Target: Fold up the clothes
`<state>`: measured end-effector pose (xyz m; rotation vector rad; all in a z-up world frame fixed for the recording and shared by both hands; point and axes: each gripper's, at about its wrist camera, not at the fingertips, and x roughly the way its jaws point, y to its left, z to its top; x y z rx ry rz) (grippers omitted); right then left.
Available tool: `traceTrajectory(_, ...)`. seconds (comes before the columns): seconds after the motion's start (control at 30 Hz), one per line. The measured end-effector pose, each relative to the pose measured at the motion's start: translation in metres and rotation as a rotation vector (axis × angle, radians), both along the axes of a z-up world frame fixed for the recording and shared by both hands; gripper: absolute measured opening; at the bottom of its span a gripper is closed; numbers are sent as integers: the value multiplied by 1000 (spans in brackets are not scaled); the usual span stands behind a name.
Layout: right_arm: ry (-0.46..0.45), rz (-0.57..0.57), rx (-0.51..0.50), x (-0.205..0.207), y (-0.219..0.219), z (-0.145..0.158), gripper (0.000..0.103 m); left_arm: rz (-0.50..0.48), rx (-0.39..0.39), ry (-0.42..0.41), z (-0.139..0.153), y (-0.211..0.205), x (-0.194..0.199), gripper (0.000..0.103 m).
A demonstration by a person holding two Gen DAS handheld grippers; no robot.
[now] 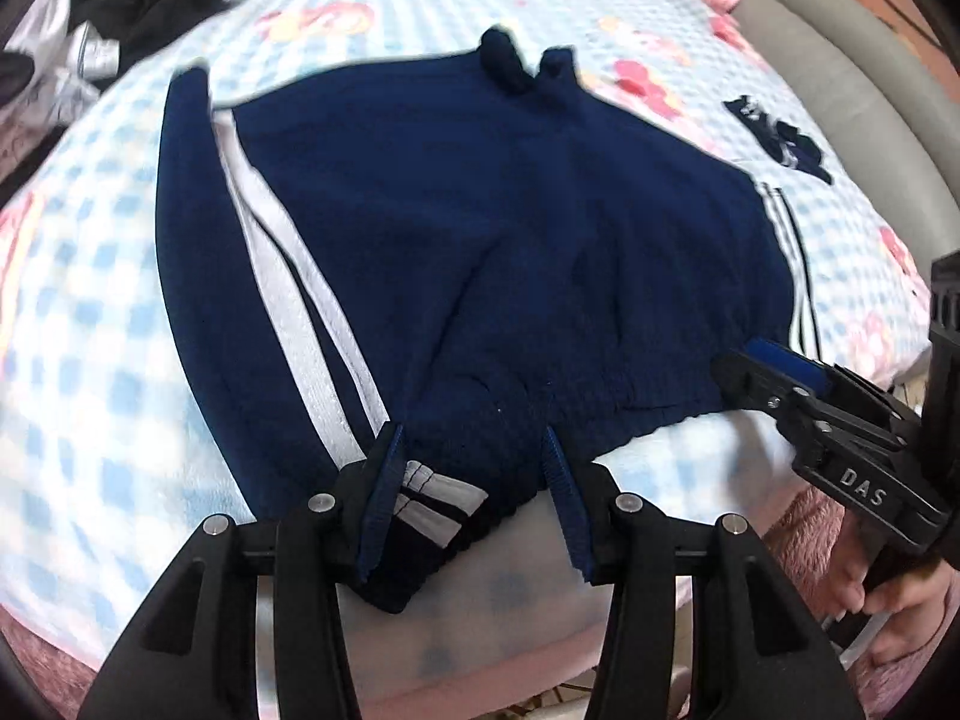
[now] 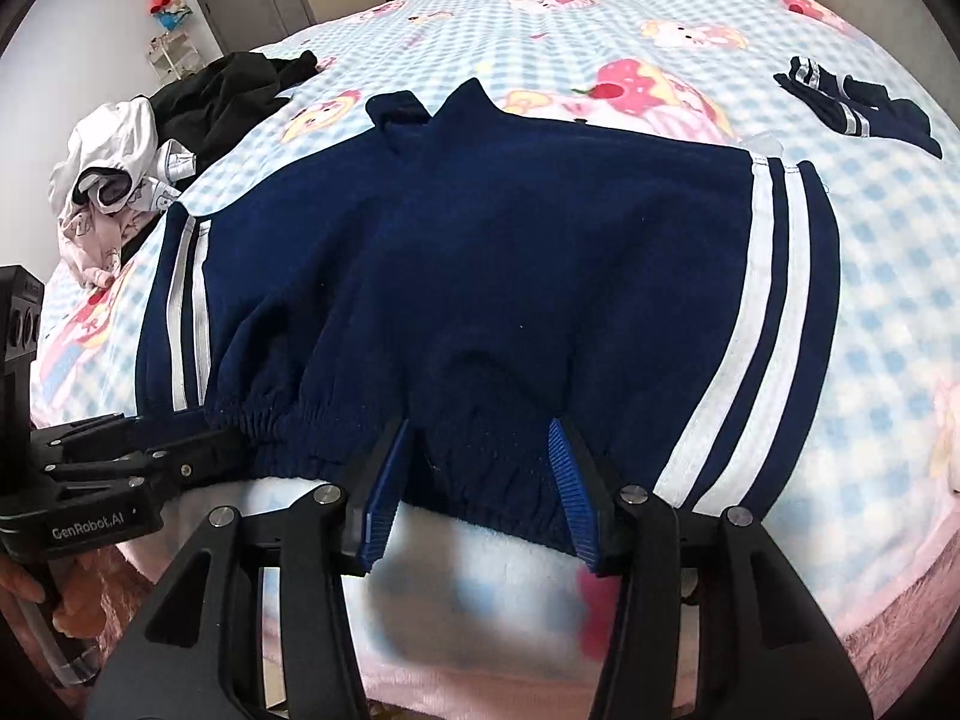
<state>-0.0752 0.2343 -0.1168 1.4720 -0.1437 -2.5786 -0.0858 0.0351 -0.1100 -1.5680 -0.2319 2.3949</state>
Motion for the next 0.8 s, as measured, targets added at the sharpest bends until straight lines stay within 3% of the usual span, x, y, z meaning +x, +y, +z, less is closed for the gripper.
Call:
traceTrajectory(0.13, 8, 31, 14, -2, -3, 16, 49, 9, 59, 63, 25, -19, -12, 49)
traceTrajectory(0.2, 24, 40, 3, -6, 0, 28, 49, 48, 51, 86, 35, -35, -30, 50)
traceTrajectory(0.33, 91, 48, -6, -28, 9, 62, 52, 174, 8, 84, 33, -75, -80, 50)
traceTrajectory(0.43, 111, 54, 14, -59, 11, 73, 54, 246, 37, 83, 27, -113, -98, 50)
traceTrajectory(0.6, 77, 91, 10, -119, -10, 65, 54, 264, 143, 101, 15, -144, -98, 50)
traceTrajectory(0.8, 6, 94, -18, -191, -38, 36, 54, 229, 136, 84, -11, -128, -122, 50)
